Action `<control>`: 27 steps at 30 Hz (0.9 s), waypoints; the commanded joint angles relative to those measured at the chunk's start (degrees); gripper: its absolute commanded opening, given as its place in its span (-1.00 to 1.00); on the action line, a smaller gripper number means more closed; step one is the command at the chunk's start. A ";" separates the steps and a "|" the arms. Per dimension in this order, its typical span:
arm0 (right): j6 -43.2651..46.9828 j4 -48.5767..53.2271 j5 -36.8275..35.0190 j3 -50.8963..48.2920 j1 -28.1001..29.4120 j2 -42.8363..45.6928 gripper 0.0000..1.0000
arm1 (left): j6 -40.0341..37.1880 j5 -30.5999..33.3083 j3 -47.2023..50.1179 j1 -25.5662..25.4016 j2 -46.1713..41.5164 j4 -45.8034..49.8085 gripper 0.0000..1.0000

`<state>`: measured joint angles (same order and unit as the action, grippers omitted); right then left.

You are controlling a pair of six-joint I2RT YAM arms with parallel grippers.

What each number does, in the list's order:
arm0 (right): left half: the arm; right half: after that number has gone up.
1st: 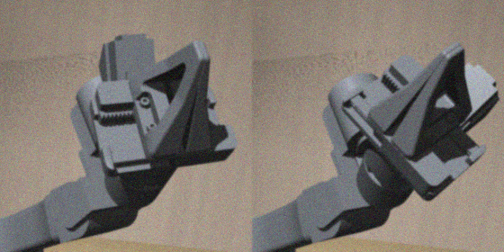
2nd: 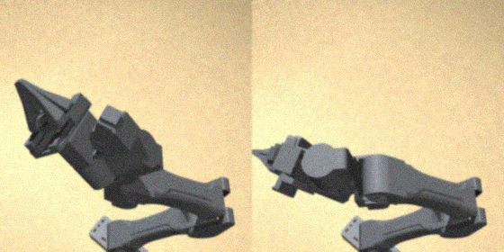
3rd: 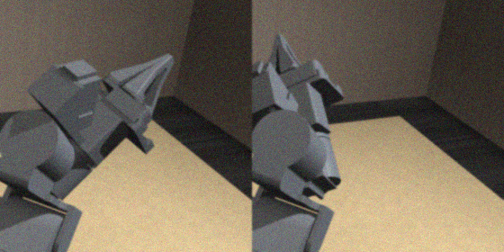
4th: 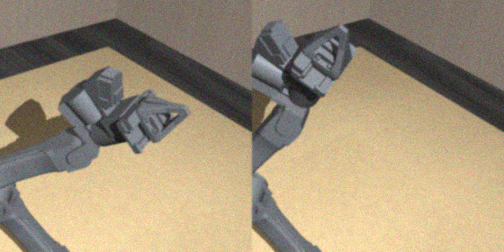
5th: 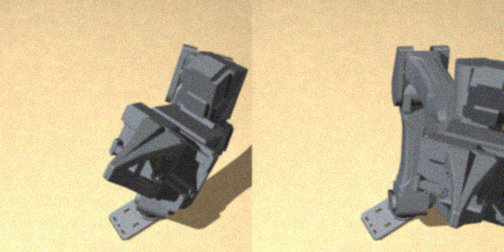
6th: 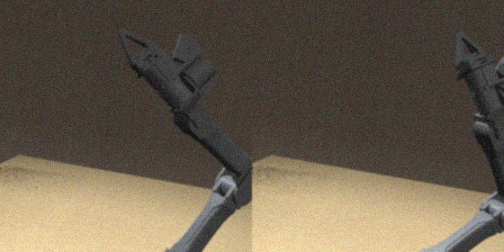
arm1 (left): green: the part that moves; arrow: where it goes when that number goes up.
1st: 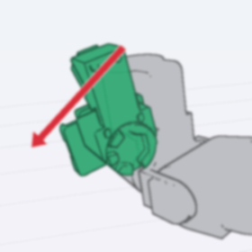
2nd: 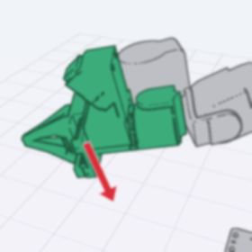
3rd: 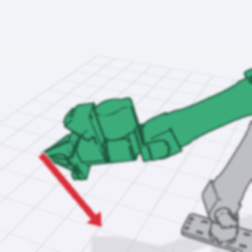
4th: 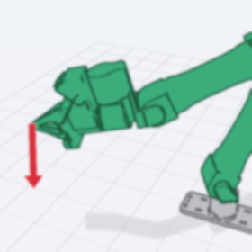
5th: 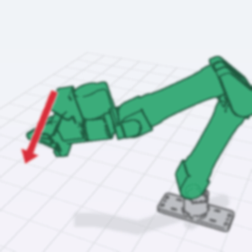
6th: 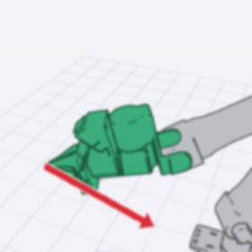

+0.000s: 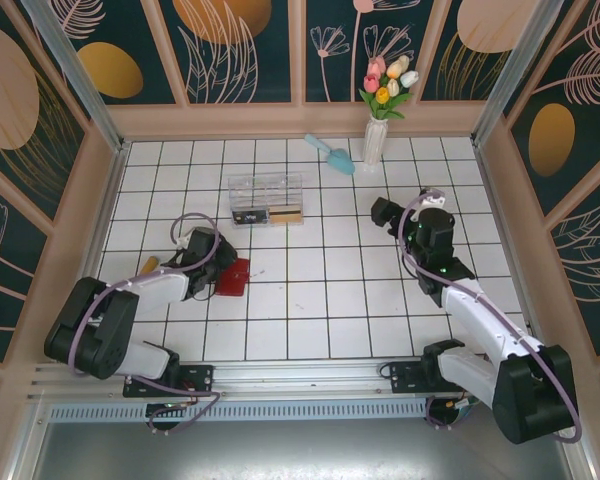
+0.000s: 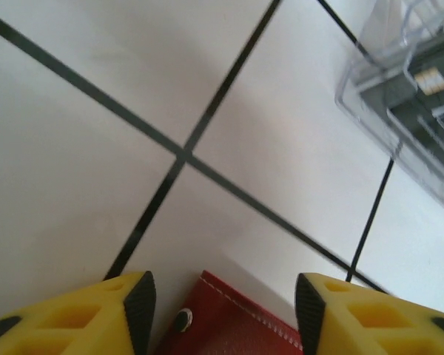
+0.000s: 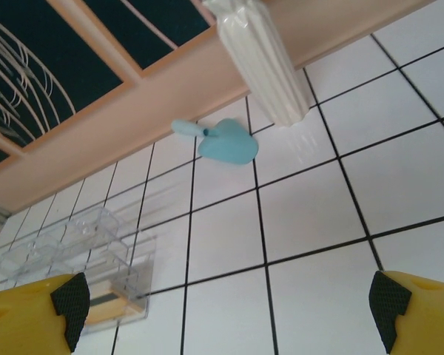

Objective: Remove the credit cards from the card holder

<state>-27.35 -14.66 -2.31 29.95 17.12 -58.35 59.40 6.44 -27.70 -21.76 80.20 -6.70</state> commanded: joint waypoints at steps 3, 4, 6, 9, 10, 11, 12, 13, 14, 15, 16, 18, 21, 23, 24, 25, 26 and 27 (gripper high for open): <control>0.96 3.48 -3.27 1.88 5.58 1.32 0.98 | -2.33 3.56 1.40 -0.39 -7.00 9.90 0.33; 0.99 3.71 -4.16 1.85 6.66 1.48 0.98 | -2.92 3.41 2.33 -0.39 -8.02 10.53 0.35; 0.84 3.98 -5.29 1.78 8.31 1.62 0.98 | -3.85 1.75 4.71 -0.40 -9.62 9.42 0.39; 0.68 4.39 -6.50 2.10 10.04 1.57 0.98 | -5.78 -2.01 8.26 -0.40 -10.77 4.43 0.45; 0.55 4.70 -6.78 2.35 10.57 1.59 0.98 | -6.57 -3.11 8.67 -0.35 -10.41 3.33 0.45; 0.56 4.99 -6.99 2.51 11.00 1.66 0.98 | -7.15 -4.59 8.84 -0.46 -10.02 1.95 0.44; 0.46 5.44 -7.30 2.80 11.46 1.77 0.98 | -7.29 -6.59 9.25 -0.47 -9.45 0.06 0.41; 0.44 6.02 -7.72 2.99 11.86 1.90 0.98 | -6.54 -8.26 9.61 -0.63 -8.96 -1.70 0.38; 0.46 6.48 -8.20 3.16 12.19 2.15 0.98 | -5.84 -9.70 10.00 -0.99 -8.60 -3.48 0.33; 0.37 7.10 -8.80 3.18 12.48 2.48 0.98 | -4.88 -10.82 10.36 -1.87 -8.33 -5.23 0.28; 0.29 7.77 -9.44 3.25 12.67 2.97 0.98 | -3.51 -11.05 10.52 -3.08 -8.28 -6.40 0.25; -0.34 9.28 -10.72 3.27 12.76 3.79 0.98 | -0.56 -11.10 11.01 -5.66 -8.31 -9.06 0.18; -0.68 11.20 -11.39 3.28 12.80 5.10 0.98 | 4.24 -10.60 11.51 -10.15 -8.31 -13.92 0.14; -0.73 12.32 -11.49 3.27 12.85 5.68 0.98 | 6.53 -8.32 10.24 -13.49 -8.01 -14.66 0.12; -0.86 12.92 -11.62 3.34 12.89 5.91 0.98 | 7.52 -7.45 9.51 -15.22 -7.58 -15.50 0.10; -0.71 13.45 -11.38 3.51 12.93 5.97 0.98 | 8.44 -6.76 8.77 -16.86 -6.91 -16.61 0.09; -0.60 14.10 -11.24 3.81 13.06 5.90 0.98 | 8.98 -6.13 7.97 -18.22 -6.20 -17.30 0.10; -0.58 14.77 -11.44 4.13 13.30 5.79 0.98 | 9.24 -5.30 6.74 -19.63 -5.25 -17.72 0.11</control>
<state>-27.42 -2.94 -12.36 31.86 29.65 -53.47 64.47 0.05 -18.02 -38.63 73.14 -19.35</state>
